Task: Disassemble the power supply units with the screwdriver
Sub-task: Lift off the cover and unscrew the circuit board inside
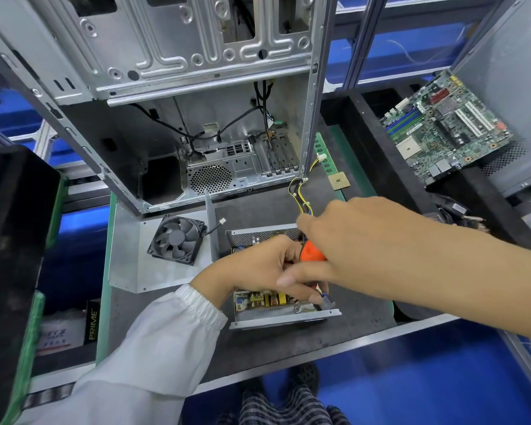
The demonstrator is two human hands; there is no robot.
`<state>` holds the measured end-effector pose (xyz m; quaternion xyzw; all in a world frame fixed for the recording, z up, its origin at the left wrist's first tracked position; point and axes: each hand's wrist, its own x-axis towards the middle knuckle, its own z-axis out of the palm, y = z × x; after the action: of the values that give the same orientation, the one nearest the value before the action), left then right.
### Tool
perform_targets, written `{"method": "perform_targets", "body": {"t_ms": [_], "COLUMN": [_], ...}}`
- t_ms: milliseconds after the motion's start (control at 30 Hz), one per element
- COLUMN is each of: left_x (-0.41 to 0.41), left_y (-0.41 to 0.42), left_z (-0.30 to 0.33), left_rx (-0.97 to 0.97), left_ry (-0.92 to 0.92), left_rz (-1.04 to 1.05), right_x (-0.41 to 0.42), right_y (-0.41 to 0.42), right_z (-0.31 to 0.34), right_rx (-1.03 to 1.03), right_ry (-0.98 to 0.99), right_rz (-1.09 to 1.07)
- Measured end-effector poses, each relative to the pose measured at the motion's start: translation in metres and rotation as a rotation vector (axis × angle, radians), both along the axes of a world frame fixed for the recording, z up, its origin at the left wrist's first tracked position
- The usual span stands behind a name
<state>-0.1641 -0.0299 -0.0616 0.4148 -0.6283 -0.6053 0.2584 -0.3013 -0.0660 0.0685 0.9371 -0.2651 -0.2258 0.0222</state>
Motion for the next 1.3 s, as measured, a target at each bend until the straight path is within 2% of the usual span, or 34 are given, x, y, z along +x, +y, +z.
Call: {"method": "perform_targets", "body": {"t_ms": [67,233,333,400,467,700,900,1067,1300], "left_x": [-0.001,0.000,0.000,-0.002,-0.002,0.019,0.038,0.046,0.021], "left_y": [-0.001,-0.001,0.003,0.002,0.001,0.001,0.008,0.018,0.027], "left_z": [0.000,-0.003,-0.005,-0.005,-0.006,-0.007,-0.006,-0.013,-0.018], "left_rx": [-0.018,-0.026,-0.013,0.022,0.037,0.026,-0.004,-0.066,-0.413], "left_ry": [0.044,-0.074,-0.021,-0.019,0.001,-0.040,-0.017,-0.209,-0.713], "left_rz": [-0.007,0.028,0.017,0.004,-0.002,-0.001,0.046,0.099,-0.093], "right_x": [-0.002,-0.011,-0.009,-0.004,-0.002,-0.004,-0.001,-0.003,-0.004], "right_y": [0.000,-0.004,-0.002,0.000,0.001,-0.005,-0.007,-0.012,-0.010], "right_z": [-0.003,0.006,0.002,0.000,-0.004,-0.006,-0.001,0.004,0.004], "right_rx": [0.006,0.392,0.283,0.140,0.084,0.265,0.321,0.356,0.345], "right_ry": [0.035,0.060,0.002,0.011,0.052,0.075,0.054,0.015,0.036], "right_rz": [0.048,0.101,0.035,0.001,0.008,0.028,0.037,0.011,0.010]}}
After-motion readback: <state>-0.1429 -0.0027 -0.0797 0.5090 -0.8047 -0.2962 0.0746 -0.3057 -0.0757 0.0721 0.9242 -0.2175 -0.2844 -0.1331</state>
